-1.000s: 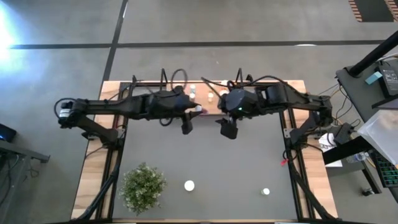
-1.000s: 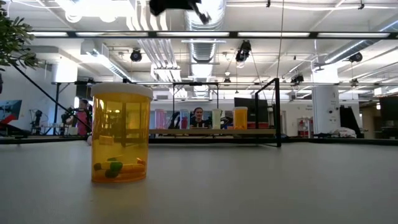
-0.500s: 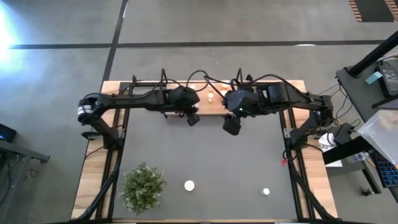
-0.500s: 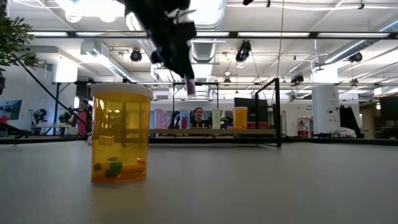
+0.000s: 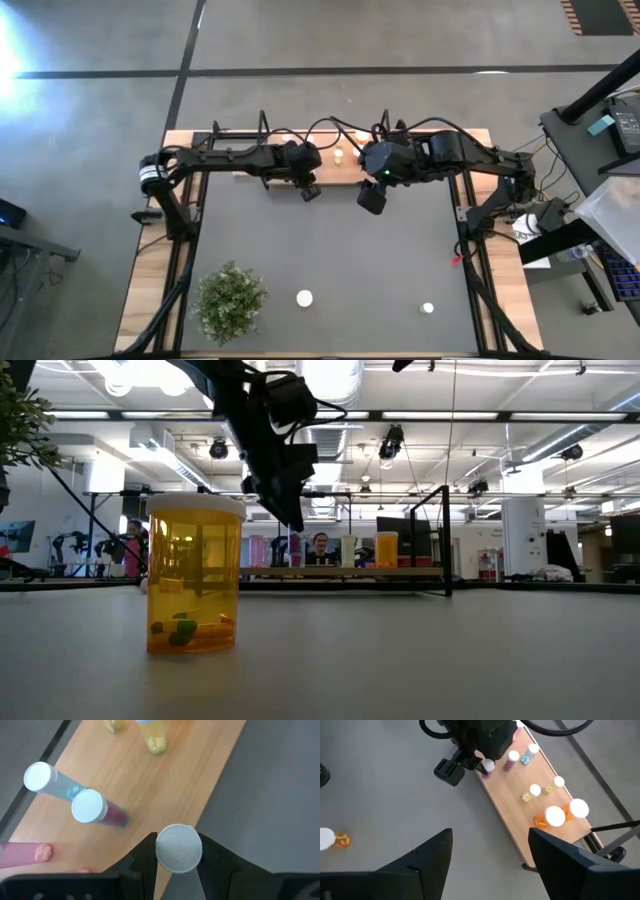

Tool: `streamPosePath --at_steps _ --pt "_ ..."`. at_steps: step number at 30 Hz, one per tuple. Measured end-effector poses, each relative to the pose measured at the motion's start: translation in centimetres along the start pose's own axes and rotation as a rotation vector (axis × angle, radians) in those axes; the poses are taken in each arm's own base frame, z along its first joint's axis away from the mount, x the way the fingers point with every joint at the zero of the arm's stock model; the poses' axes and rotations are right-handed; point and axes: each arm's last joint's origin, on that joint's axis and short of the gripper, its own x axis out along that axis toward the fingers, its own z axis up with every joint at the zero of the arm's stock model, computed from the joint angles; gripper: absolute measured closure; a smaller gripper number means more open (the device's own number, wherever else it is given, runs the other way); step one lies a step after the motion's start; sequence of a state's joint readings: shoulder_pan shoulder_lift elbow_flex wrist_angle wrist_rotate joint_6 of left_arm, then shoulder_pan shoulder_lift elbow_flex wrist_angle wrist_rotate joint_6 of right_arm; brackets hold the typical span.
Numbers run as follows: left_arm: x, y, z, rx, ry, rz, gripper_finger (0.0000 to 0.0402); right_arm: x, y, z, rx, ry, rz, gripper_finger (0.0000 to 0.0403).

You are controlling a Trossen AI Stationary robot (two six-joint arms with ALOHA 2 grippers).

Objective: Pick and place medicine bottles onto shelf by color
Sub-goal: Put the blue pill bottle on the shelf aligned with the other blue pill bottles

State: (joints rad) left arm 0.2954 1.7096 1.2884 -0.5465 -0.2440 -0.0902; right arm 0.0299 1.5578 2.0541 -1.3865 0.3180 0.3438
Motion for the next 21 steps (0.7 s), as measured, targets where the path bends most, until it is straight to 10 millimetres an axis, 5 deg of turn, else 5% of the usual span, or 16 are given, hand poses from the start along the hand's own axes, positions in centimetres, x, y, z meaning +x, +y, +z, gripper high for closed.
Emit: streamPosePath --at_steps 21 --pt "1.6 1.2 -1.1 -0.035 -0.005 0.012 0.0306 0.1 0.0 0.1 0.006 -0.012 -0.022 0.0152"
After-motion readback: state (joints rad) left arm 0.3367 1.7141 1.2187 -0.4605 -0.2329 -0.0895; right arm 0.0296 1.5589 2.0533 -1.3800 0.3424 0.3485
